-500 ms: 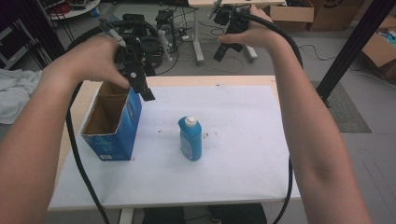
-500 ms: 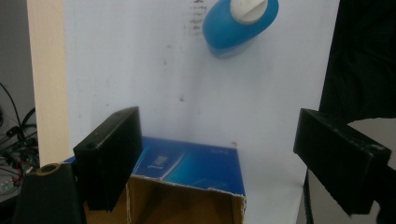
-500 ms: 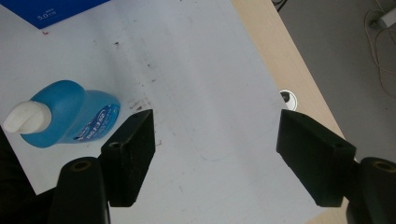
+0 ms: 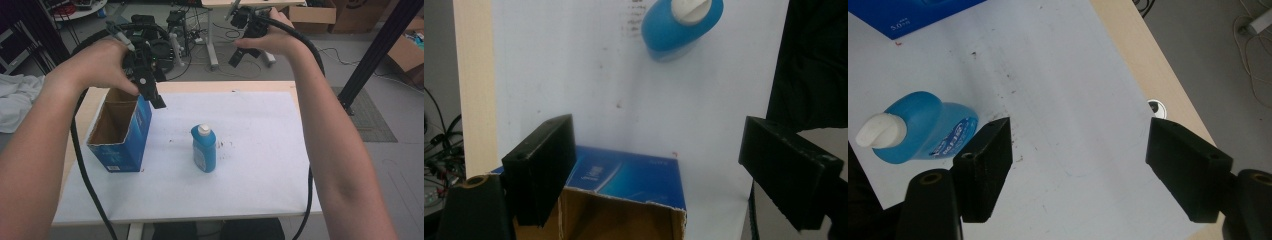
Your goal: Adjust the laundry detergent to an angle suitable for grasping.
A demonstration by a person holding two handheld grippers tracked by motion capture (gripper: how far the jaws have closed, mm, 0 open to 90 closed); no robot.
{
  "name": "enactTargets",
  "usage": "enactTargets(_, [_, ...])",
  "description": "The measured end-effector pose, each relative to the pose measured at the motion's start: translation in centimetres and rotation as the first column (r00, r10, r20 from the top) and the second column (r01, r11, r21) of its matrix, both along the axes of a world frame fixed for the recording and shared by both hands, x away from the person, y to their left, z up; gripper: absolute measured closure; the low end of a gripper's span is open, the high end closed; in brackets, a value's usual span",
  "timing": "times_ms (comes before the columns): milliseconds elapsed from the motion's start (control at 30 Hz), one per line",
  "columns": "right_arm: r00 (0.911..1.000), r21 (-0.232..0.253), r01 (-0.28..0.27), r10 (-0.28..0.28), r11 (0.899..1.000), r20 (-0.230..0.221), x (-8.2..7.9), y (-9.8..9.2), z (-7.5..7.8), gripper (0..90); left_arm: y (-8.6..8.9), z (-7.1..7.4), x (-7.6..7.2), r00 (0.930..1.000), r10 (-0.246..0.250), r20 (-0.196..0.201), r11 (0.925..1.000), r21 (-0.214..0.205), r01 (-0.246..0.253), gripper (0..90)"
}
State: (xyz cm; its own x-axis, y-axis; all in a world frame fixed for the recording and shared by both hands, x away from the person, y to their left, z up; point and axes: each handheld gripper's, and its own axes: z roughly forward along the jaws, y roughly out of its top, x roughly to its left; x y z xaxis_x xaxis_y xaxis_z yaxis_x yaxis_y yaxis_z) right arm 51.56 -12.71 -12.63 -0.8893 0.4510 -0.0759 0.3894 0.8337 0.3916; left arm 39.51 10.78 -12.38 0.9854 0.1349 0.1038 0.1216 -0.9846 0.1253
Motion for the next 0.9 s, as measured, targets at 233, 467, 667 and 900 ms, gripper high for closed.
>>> enactTargets(233, [0.9999, 0.023, 0.016, -0.016, 1.000, 0.005, -0.5, -0.7, -0.1, 26.0, -0.1, -0.1, 0.1, 1.0000, 0.004, -0.002, 1.0000, 0.007, -0.004, 16.0])
enactTargets(467, [0.9993, 0.062, 0.032, -0.034, 0.998, 0.016, -1.4, -1.6, -0.1, 26.0, -0.1, 0.0, 0.0, 1.0000, 0.005, -0.003, 1.0000, 0.005, -0.005, 16.0])
enactTargets(667, [0.9973, 0.098, 0.060, -0.064, 0.993, 0.037, -2.5, -2.5, -0.2, 26.3, -0.1, 0.0, -0.1, 1.0000, 0.006, -0.003, 1.0000, 0.002, -0.006, 16.1])
enactTargets(900, [0.9946, 0.132, 0.078, -0.086, 0.988, 0.057, -3.9, -3.2, -0.5, 26.3, -0.3, 0.0, -0.3, 1.0000, 0.006, -0.006, 1.0000, 0.003, -0.006, 16.1])
